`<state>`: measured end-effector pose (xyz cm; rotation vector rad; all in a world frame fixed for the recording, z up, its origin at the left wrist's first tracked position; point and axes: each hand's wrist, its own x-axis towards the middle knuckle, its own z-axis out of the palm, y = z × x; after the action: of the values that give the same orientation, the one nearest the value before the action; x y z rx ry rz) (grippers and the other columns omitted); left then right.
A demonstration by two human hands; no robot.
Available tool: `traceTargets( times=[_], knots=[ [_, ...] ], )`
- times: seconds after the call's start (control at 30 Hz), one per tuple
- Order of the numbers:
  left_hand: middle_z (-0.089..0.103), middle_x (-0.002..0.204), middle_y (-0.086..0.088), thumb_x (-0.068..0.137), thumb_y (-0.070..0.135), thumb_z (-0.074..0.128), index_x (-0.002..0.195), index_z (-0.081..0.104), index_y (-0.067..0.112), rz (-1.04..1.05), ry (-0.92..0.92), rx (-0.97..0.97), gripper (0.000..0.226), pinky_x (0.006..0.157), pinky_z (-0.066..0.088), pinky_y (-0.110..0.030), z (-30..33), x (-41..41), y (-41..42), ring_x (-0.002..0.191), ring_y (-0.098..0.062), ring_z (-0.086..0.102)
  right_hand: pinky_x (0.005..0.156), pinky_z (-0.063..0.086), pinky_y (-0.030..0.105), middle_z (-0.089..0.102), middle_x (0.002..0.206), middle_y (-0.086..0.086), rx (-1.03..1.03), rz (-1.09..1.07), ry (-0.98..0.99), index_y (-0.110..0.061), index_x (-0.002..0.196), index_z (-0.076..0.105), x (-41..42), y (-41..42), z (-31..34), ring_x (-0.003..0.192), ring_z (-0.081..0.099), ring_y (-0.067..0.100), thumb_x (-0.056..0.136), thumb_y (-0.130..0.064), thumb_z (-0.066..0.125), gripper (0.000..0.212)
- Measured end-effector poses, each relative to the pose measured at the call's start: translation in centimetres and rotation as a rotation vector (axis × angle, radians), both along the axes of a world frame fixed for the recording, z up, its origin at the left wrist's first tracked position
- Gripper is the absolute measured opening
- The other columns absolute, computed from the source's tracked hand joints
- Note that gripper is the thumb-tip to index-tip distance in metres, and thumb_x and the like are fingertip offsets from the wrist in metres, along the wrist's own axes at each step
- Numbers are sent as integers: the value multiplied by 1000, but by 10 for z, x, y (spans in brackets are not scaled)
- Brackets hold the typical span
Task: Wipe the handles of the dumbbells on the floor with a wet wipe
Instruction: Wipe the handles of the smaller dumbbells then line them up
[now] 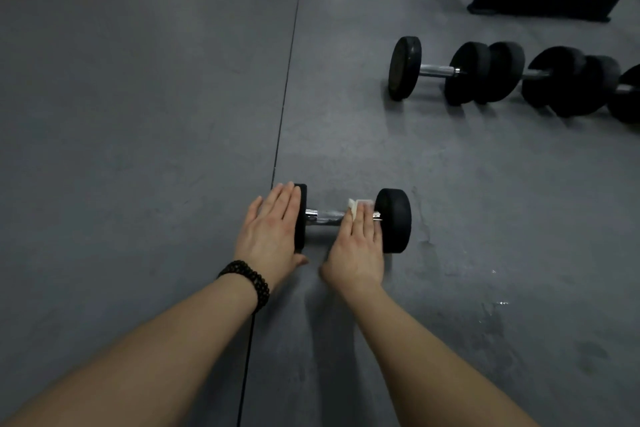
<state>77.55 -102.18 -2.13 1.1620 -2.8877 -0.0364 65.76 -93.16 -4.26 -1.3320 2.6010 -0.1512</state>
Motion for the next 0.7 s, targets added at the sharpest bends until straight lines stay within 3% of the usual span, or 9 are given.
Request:
traceTargets(
  times=[0.13, 0.23, 0.3, 0.37, 0.5, 0.6, 0.7],
  knots=[
    [7, 165, -1, 80, 49, 71, 157, 5, 14, 19, 81, 24, 107, 123, 11, -38, -5, -3, -5, 152, -15, 5, 122, -9, 41, -15, 163, 8, -114, 310, -71, -9, 156, -9, 17, -11, -8, 148, -21, 20, 87, -31, 57, 98],
    [10, 165, -1, 78, 49, 75, 157, 9, 14, 21, 88, 35, 109, 122, 12, -38, -6, -3, -6, 151, -16, 9, 117, -15, 37, -5, 165, 12, -150, 88, 60, -5, 156, 0, 1, 0, -13, 151, -12, 23, 90, -23, 52, 86],
    [5, 165, 0, 80, 51, 72, 157, 4, 16, 12, 60, 47, 109, 123, 9, -37, -4, -4, -8, 152, -15, 4, 117, -14, 38, -10, 163, 15, -116, -83, 64, -2, 155, -1, -4, 9, -13, 150, -14, 26, 89, -29, 53, 90],
    [2, 166, 1, 83, 51, 69, 157, 2, 16, -2, 32, 42, 106, 123, 7, -37, 1, -4, -10, 152, -15, 1, 120, -11, 39, -13, 163, 16, -122, -69, -4, -3, 155, -5, 8, 1, -10, 150, -16, 27, 87, -36, 58, 99],
    [5, 165, 0, 89, 48, 61, 157, 3, 16, -66, -90, 33, 95, 122, 7, -38, 18, -6, -22, 152, -16, 0, 123, -5, 40, -10, 165, 8, -159, 253, -88, -9, 157, -2, 22, -15, -7, 149, -18, 20, 85, -28, 53, 92],
    [7, 165, -3, 86, 55, 65, 156, 4, 12, -123, -271, 40, 102, 122, 10, -40, 33, -17, -38, 152, -21, 2, 120, -9, 38, 0, 165, 13, -156, 49, 15, -6, 156, 5, -4, 0, -8, 151, -10, 23, 84, -24, 53, 88],
    [12, 164, -6, 84, 54, 67, 154, 8, 9, -93, -309, 65, 102, 122, 10, -41, 38, -27, -37, 152, -23, 1, 121, -7, 39, -9, 164, 12, -137, -72, -14, -5, 155, -2, -1, -5, -5, 150, -14, 25, 88, -27, 52, 89]
  ],
)
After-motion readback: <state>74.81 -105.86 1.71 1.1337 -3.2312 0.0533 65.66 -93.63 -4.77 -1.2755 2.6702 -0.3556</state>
